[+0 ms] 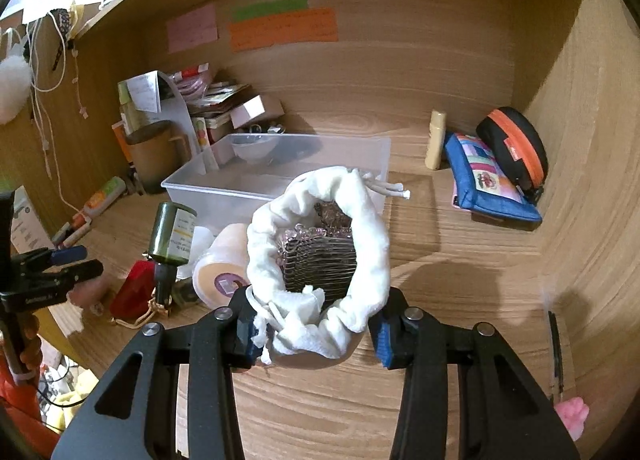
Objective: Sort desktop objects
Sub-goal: 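Grasp the pink round container with the left gripper while the right grasps the white cloth bag, then carry both items over the clear box and release them inside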
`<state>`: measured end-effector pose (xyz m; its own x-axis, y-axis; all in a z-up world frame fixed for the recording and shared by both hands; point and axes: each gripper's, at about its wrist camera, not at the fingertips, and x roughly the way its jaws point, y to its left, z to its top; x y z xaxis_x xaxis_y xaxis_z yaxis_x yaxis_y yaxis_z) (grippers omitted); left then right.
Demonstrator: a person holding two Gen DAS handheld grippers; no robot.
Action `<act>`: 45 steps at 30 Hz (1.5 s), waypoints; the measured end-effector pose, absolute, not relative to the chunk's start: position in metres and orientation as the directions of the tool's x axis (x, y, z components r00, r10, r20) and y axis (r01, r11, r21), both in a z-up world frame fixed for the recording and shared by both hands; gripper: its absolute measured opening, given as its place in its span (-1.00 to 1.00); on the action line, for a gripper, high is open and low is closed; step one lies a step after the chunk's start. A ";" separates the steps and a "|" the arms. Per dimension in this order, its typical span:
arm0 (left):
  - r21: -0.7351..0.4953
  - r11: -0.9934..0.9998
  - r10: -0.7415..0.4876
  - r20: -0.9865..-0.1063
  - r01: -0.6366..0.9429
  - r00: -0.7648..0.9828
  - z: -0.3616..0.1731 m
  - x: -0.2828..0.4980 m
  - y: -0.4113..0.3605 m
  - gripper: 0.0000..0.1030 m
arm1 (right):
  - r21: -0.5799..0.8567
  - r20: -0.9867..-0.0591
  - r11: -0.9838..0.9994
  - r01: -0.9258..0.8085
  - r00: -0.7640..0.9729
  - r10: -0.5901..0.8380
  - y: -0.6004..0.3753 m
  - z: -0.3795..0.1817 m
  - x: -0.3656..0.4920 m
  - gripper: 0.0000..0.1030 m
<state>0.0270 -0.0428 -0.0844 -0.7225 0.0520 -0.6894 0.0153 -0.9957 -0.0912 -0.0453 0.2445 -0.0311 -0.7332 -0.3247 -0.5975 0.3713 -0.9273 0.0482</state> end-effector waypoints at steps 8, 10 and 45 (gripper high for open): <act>-0.049 -0.998 0.009 -0.747 0.041 -0.665 -0.112 0.021 -0.036 0.46 | 0.069 -0.622 -0.919 0.389 -0.703 -0.344 0.239 -0.044 -0.052 -0.25; -0.060 -0.997 0.015 -0.739 0.043 -0.674 -0.111 0.022 -0.035 0.21 | 0.069 -0.620 -0.921 0.383 -0.707 -0.340 0.240 -0.042 -0.053 -0.25; -0.186 -0.975 0.214 -0.621 -0.123 -0.754 -0.002 -0.099 -0.027 0.21 | -0.011 -0.526 -0.907 0.422 -0.774 -0.354 0.223 0.000 -0.117 -0.29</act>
<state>-0.0986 -0.0266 -0.0016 -0.7540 0.2137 -0.6212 -0.1231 -0.9748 -0.1860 -0.1166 0.2229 0.0000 -0.7738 -0.3536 -0.5256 0.4215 -0.9067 -0.0106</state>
